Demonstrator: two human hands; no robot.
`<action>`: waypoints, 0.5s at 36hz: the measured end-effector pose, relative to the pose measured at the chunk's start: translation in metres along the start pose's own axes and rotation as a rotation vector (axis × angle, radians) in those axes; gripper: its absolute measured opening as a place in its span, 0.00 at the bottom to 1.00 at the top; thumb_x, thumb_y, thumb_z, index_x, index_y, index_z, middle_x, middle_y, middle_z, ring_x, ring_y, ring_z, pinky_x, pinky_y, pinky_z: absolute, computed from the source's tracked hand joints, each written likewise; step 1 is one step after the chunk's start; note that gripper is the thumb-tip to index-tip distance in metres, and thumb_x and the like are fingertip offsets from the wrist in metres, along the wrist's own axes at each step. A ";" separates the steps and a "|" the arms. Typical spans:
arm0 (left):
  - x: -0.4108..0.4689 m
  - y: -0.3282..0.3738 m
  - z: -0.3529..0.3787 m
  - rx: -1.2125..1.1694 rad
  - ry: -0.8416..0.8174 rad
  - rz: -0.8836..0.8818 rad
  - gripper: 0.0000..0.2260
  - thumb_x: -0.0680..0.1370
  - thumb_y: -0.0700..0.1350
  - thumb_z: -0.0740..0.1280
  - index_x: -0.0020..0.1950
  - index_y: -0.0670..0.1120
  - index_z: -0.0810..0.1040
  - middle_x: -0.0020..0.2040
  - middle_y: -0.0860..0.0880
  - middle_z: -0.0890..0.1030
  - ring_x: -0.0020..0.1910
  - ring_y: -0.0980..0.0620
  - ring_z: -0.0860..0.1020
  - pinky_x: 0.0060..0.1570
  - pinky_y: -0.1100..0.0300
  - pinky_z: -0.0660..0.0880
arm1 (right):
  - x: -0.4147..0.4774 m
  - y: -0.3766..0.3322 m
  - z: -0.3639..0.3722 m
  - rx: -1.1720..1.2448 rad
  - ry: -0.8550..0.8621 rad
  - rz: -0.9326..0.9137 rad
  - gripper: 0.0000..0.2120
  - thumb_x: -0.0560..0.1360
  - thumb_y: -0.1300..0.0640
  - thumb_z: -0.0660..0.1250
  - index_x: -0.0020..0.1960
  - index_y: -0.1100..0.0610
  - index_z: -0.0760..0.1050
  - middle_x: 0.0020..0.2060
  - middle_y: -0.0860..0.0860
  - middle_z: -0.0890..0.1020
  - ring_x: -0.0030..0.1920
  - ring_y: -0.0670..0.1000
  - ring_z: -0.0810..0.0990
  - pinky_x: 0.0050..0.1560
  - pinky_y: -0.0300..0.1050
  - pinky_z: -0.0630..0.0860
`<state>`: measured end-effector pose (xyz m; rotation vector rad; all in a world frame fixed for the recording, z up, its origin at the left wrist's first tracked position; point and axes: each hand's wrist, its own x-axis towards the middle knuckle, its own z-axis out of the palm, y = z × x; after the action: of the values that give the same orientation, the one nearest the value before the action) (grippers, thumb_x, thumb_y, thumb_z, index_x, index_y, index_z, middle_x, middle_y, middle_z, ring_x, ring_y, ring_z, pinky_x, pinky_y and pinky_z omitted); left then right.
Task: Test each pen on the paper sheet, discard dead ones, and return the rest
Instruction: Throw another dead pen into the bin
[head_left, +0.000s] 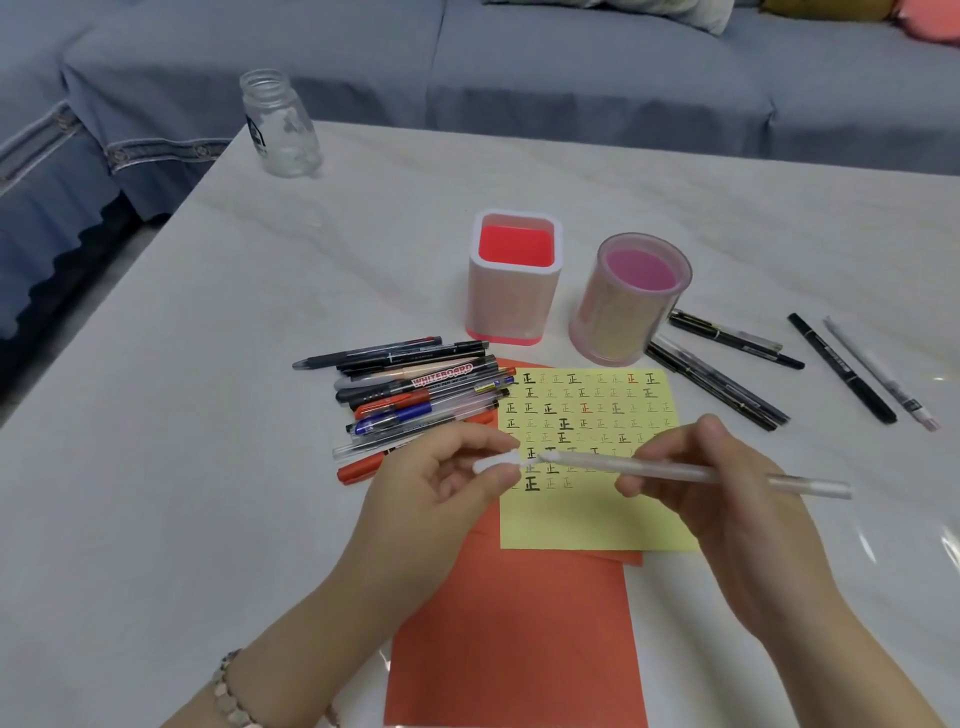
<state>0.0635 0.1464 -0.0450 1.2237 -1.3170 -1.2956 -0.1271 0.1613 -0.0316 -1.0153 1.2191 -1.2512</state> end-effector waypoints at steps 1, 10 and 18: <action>0.000 0.000 0.000 0.013 -0.005 0.013 0.10 0.71 0.35 0.70 0.42 0.51 0.80 0.39 0.57 0.82 0.39 0.62 0.79 0.38 0.71 0.73 | 0.000 0.000 0.001 -0.019 -0.003 0.001 0.28 0.60 0.29 0.66 0.36 0.55 0.81 0.30 0.58 0.82 0.37 0.51 0.82 0.42 0.36 0.77; -0.010 0.009 -0.011 0.199 -0.065 0.097 0.10 0.74 0.40 0.69 0.41 0.57 0.78 0.39 0.60 0.80 0.38 0.62 0.77 0.38 0.72 0.71 | 0.001 -0.002 0.035 -0.121 -0.048 0.000 0.18 0.71 0.51 0.57 0.31 0.51 0.83 0.24 0.53 0.79 0.26 0.43 0.74 0.32 0.30 0.71; -0.030 0.030 -0.079 0.649 0.085 0.409 0.05 0.73 0.50 0.63 0.48 0.56 0.74 0.44 0.62 0.76 0.40 0.68 0.74 0.42 0.78 0.67 | 0.003 -0.017 0.109 -0.006 -0.144 -0.007 0.19 0.72 0.53 0.58 0.28 0.55 0.80 0.20 0.53 0.76 0.22 0.44 0.71 0.26 0.32 0.68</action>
<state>0.1430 0.1665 -0.0097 1.3119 -1.8820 -0.5268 -0.0213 0.1480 -0.0027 -1.0958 1.1099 -1.1594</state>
